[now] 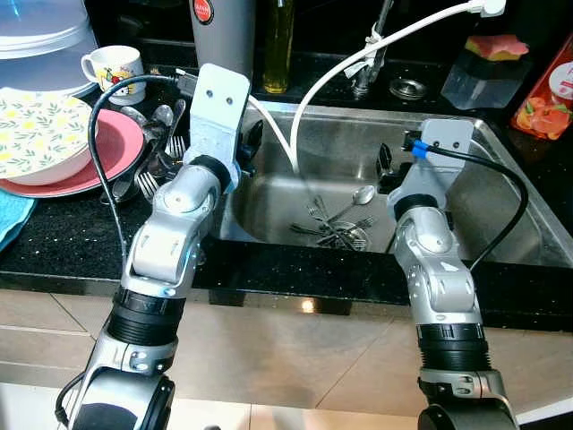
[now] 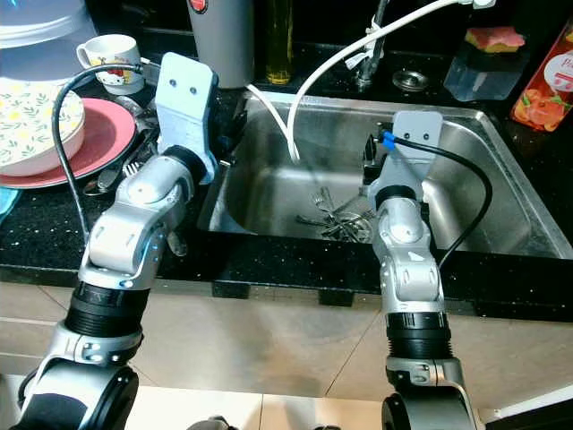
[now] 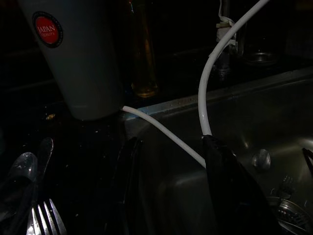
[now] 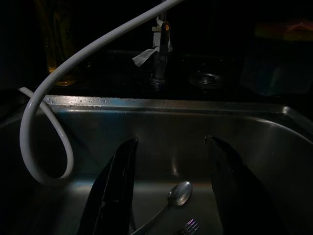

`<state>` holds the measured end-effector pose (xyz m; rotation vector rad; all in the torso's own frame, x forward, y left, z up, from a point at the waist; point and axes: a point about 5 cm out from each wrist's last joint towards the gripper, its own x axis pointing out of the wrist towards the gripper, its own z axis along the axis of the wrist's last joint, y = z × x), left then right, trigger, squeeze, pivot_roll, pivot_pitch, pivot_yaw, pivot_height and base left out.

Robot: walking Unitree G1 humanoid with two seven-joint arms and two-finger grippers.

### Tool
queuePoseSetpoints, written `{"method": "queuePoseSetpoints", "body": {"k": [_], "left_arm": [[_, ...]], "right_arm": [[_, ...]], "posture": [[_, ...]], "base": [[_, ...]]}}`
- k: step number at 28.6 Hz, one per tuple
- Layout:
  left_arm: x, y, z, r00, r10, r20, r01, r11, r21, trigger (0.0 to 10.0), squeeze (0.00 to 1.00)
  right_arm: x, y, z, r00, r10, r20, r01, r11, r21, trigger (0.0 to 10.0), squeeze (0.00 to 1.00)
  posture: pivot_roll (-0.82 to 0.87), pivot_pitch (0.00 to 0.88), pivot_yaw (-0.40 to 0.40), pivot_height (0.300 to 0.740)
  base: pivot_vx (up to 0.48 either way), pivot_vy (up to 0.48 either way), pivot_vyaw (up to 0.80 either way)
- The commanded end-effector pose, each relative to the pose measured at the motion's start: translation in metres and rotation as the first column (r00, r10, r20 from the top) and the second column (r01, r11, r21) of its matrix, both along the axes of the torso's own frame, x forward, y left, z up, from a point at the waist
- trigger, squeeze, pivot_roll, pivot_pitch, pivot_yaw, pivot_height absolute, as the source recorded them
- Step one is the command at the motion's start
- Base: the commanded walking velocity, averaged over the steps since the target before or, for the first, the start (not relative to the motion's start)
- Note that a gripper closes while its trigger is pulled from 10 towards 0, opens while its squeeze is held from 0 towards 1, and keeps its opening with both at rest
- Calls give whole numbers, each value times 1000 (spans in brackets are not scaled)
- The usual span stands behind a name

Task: Kitchen organization

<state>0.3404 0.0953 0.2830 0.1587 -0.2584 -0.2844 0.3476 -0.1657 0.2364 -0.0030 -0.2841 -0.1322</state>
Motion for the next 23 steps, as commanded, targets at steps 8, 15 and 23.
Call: {"method": "queuePoseSetpoints", "body": {"k": [8,15,23], "left_arm": [[-2,-4,0,1000,-17,-4,17,1000,0,10000,0],[-4,-6,0,1000,-26,-7,26,1000,2,10000,0],[-4,-6,0,1000,-27,-10,28,1000,9,10000,0]], "right_arm": [[0,-1,0,1000,-2,5,2,1000,13,10000,0],[-1,-1,-1,1000,-4,3,4,1000,16,10000,0],[-1,0,-2,1000,-2,2,2,1000,20,10000,0]], "posture": [[266,88,-37,740],[266,91,-37,740],[275,96,-37,740]], "base": [[0,0,0],[0,0,0],[0,0,0]]}}
